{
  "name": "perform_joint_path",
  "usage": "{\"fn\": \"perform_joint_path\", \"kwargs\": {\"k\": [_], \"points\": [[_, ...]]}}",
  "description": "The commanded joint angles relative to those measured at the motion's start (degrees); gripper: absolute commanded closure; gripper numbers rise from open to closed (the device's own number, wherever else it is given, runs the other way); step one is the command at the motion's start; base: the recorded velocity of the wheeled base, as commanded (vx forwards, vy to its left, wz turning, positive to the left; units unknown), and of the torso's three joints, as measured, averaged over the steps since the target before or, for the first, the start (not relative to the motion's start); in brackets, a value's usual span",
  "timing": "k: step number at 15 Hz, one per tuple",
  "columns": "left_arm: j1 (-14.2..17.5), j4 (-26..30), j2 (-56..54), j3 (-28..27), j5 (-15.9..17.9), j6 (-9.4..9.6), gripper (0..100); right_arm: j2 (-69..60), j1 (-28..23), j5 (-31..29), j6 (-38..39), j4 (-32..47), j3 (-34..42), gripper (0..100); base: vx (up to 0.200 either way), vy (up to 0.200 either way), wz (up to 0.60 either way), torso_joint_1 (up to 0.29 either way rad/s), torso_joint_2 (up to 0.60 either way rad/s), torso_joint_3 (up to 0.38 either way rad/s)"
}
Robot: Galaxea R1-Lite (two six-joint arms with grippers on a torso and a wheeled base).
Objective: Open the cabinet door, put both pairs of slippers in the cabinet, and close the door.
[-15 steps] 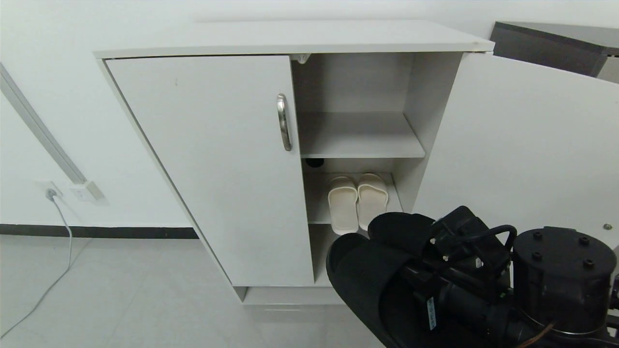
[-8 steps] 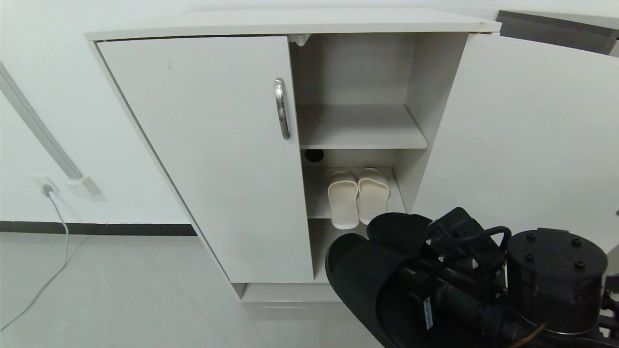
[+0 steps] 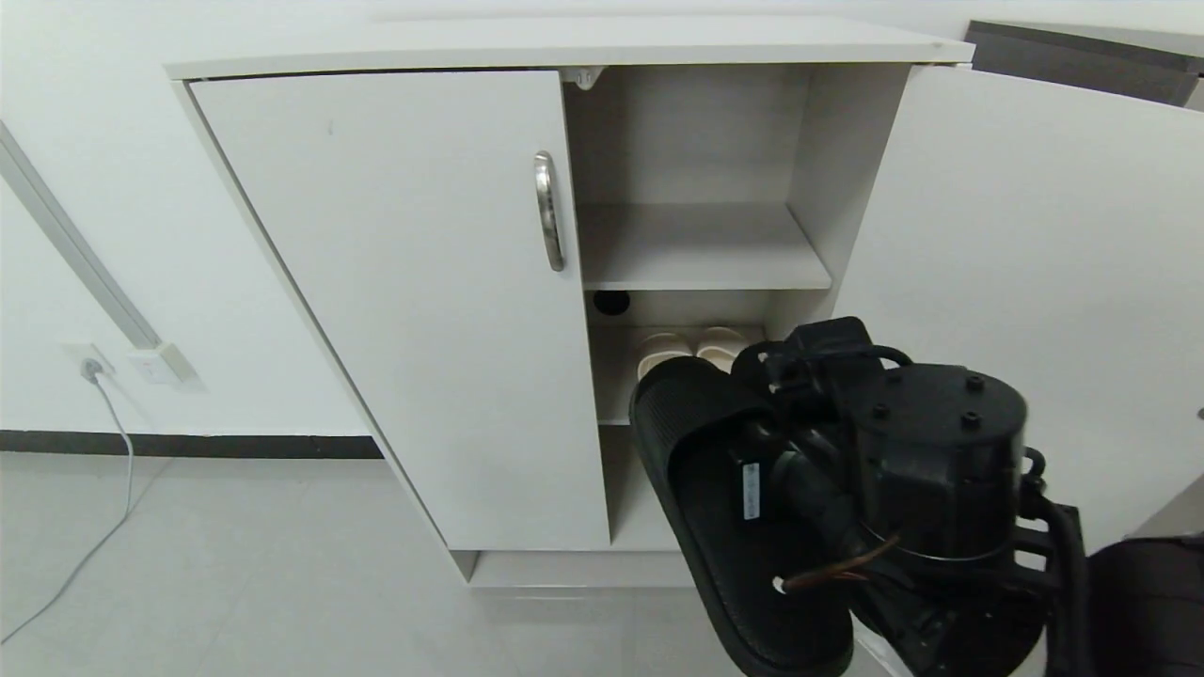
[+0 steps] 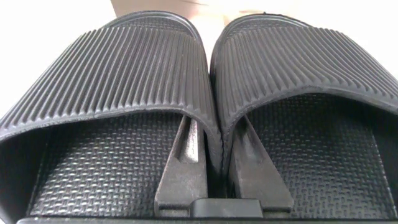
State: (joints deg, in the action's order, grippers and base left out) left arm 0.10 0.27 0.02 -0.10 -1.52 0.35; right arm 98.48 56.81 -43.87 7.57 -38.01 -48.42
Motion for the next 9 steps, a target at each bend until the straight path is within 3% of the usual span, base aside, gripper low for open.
{"fn": "perform_joint_path", "kwargs": {"k": [1,2,4,9], "points": [[-0.01,0.00,0.06,0.01,0.03,0.00,100,3.83,0.76,-1.04,4.82,7.95,-9.32,100,0.000,0.000,0.00,0.000,0.00,0.000],[-0.01,0.00,-0.02,0.01,0.12,0.00,100,4.97,-0.29,-1.30,9.74,18.50,-16.97,100,0.000,0.000,0.00,0.000,0.00,0.000],[-0.01,0.00,0.06,0.01,0.12,0.00,100,6.73,-1.61,-2.71,13.35,28.43,-26.02,100,0.000,0.000,0.00,0.000,0.00,0.000],[-0.01,0.00,0.06,0.01,0.12,0.00,100,9.10,-3.81,-3.24,11.41,29.66,-31.21,100,0.000,0.000,0.00,0.000,0.00,0.000]]}}
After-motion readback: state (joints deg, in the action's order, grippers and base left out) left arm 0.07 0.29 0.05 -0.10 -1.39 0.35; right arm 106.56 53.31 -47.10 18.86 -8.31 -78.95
